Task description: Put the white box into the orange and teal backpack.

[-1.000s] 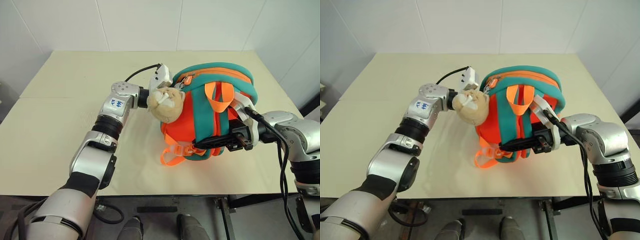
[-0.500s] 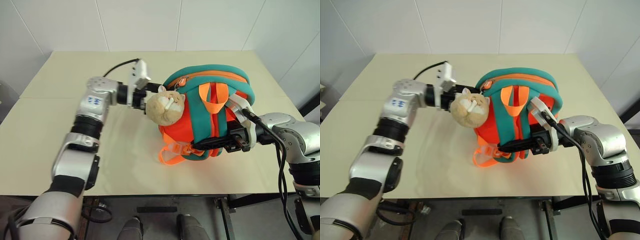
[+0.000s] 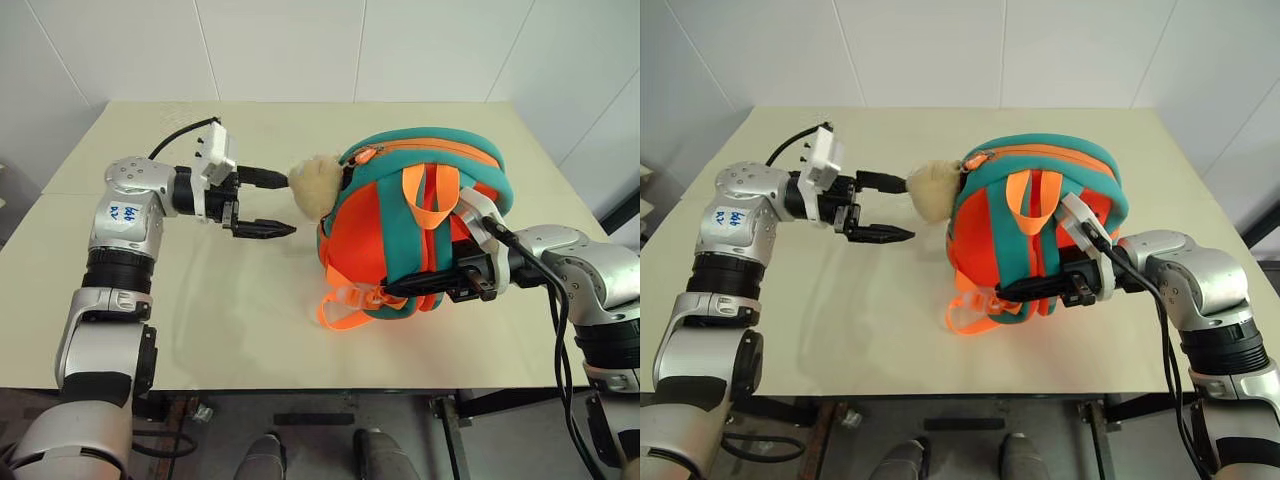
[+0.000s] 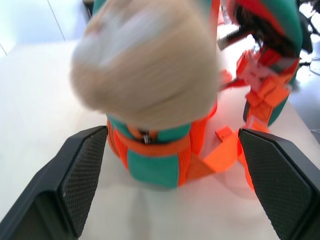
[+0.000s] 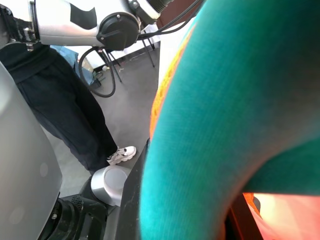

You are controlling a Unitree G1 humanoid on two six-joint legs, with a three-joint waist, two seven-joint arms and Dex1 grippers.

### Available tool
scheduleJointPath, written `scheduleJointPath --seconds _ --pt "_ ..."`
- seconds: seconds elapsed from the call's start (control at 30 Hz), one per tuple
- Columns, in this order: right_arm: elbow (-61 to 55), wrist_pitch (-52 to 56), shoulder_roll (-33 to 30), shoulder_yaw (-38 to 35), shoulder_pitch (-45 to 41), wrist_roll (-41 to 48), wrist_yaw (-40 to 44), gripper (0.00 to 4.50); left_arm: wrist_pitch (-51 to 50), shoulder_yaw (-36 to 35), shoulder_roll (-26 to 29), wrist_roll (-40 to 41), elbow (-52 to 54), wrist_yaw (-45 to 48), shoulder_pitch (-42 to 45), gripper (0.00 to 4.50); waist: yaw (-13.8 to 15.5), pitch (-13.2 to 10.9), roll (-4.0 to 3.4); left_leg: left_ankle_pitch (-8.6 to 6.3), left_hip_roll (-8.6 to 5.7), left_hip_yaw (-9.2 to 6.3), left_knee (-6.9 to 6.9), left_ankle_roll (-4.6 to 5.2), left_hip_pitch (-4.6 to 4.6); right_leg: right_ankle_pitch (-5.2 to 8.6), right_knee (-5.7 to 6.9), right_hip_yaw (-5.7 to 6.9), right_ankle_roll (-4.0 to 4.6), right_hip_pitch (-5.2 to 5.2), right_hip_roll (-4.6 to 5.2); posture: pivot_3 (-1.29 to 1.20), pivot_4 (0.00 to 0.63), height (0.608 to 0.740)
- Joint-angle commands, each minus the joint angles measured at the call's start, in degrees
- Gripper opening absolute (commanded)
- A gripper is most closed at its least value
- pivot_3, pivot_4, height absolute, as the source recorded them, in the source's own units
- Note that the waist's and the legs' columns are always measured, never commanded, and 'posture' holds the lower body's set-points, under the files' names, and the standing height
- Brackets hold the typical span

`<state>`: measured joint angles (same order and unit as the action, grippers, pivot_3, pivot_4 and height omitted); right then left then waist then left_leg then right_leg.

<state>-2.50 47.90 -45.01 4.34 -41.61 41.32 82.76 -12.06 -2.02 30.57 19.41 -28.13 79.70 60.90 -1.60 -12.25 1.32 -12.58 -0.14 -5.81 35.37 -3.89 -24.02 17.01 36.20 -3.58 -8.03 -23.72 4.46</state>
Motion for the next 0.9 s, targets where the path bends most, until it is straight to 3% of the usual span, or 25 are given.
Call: scheduleJointPath --seconds 0.03,0.07,0.17,0.6,0.77,0.9 --pt "-0.4 -0.7 0.4 0.4 -1.1 -0.3 0.7 0.03 -4.8 -2.3 -2.9 6.6 8.5 -2.5 -0.1 4.47 0.0 0.0 0.00 0.00 0.00 0.00 0.04 0.00 -0.01 0.00 0.04 0.00 0.00 0.00 0.00 0.00 0.150 0.740" --pt "-0.2 -0.8 0.5 0.5 -1.2 -0.5 0.8 0.03 -5.8 -2.5 -3.2 7.5 9.8 -2.9 -0.3 4.47 0.0 0.0 0.00 0.00 0.00 -0.01 0.09 0.00 -0.01 0.00 0.08 0.00 0.00 0.00 0.00 0.00 0.150 0.740" --pt "-0.1 -0.9 0.7 0.5 -1.0 -0.7 0.8 0.03 -5.5 -1.3 -2.1 6.4 11.7 -2.9 -2.1 3.91 -0.4 0.0 0.00 0.00 0.00 0.01 0.14 0.00 0.04 0.00 0.20 -0.02 0.00 0.00 0.00 0.00 0.150 0.740" --pt "-0.5 -0.9 1.4 0.2 -0.6 -0.7 0.1 0.03 -1.6 0.3 -0.8 3.6 9.8 -5.2 -3.9 0.02 0.0 0.0 0.00 0.02 0.00 0.00 0.14 -0.03 0.38 0.01 0.29 -0.02 0.08 0.29 -0.01 0.00 0.150 0.740" --pt "-0.9 -0.9 1.6 -0.1 -0.2 -0.6 -0.2 0.03 -1.5 0.0 -1.0 4.0 9.4 -6.2 -3.2 0.01 -0.1 0.0 0.00 0.02 0.00 0.00 0.12 -0.03 0.39 0.01 0.29 -0.02 0.08 0.28 -0.02 0.00 0.150 0.740" --pt "-1.1 -0.9 1.6 -0.2 -0.1 -0.5 -0.5 0.03 -5.2 -0.4 -0.6 5.2 9.2 -7.2 -2.4 1.00 0.0 0.0 0.00 0.02 0.00 0.00 0.13 -0.03 0.39 0.01 0.30 -0.02 0.08 0.29 -0.01 0.00 0.150 0.740"
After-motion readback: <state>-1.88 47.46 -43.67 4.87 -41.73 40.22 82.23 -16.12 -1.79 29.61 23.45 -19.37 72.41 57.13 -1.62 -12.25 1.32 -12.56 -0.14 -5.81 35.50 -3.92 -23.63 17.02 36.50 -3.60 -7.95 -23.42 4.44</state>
